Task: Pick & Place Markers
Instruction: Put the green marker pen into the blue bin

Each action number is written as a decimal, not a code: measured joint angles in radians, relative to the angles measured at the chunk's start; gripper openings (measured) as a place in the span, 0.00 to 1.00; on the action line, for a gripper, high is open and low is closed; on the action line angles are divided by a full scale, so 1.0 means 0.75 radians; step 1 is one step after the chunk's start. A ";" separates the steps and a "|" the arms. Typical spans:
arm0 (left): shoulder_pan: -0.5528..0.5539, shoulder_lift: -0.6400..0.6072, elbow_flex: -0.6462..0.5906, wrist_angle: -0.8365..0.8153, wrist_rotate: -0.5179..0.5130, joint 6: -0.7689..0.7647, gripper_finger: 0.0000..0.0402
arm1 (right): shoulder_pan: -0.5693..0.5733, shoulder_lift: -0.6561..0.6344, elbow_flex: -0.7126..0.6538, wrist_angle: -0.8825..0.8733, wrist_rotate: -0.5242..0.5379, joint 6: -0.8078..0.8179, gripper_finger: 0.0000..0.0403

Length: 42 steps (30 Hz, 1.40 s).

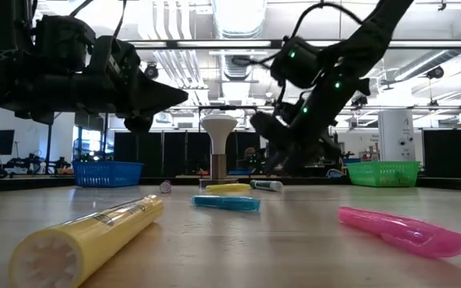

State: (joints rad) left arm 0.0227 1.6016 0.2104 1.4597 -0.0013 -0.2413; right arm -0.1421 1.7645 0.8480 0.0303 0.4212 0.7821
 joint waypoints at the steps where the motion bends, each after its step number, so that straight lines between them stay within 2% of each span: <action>1: 0.000 0.000 0.000 0.001 0.000 -0.003 0.00 | -0.003 0.013 0.011 -0.032 -0.001 0.006 0.44; 13: 0.000 -0.001 0.000 0.003 0.000 -0.051 0.00 | -0.004 0.134 0.082 -0.117 -0.004 0.005 0.30; 19: 0.012 -0.001 -0.020 -0.002 0.001 -0.099 0.00 | 0.004 0.033 0.102 -0.297 -0.029 -0.047 0.17; 23: 0.023 -0.001 -0.045 -0.003 0.004 -0.103 0.00 | 0.056 -0.078 0.131 -0.413 -0.014 -0.083 0.16; 26: 0.033 -0.001 -0.045 0.015 0.012 -0.162 0.00 | 0.127 -0.151 0.104 -0.188 0.025 -0.185 0.17; 28: 0.039 -0.001 -0.045 0.057 0.038 -0.199 0.00 | 0.171 -0.166 0.056 0.092 0.018 -0.279 0.17; 31: 0.042 -0.002 -0.045 0.103 0.204 -0.215 0.00 | 0.222 -0.141 -0.041 0.608 -0.042 -0.416 0.17; 34: 0.041 -0.012 -0.037 0.127 0.227 -0.219 0.00 | 0.243 -0.090 -0.110 1.024 -0.128 -0.516 0.17; 38: 0.043 -0.030 -0.004 0.126 0.181 -0.230 0.00 | 0.242 -0.016 -0.125 1.311 -0.306 -0.619 0.17; 42: 0.045 -0.055 0.072 0.126 0.175 -0.274 0.00 | 0.240 0.016 -0.119 1.420 -0.427 -0.690 0.17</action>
State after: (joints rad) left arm 0.0565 1.5607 0.2647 1.5539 0.1300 -0.4470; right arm 0.0376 1.7766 0.7588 1.0952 0.1008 0.2647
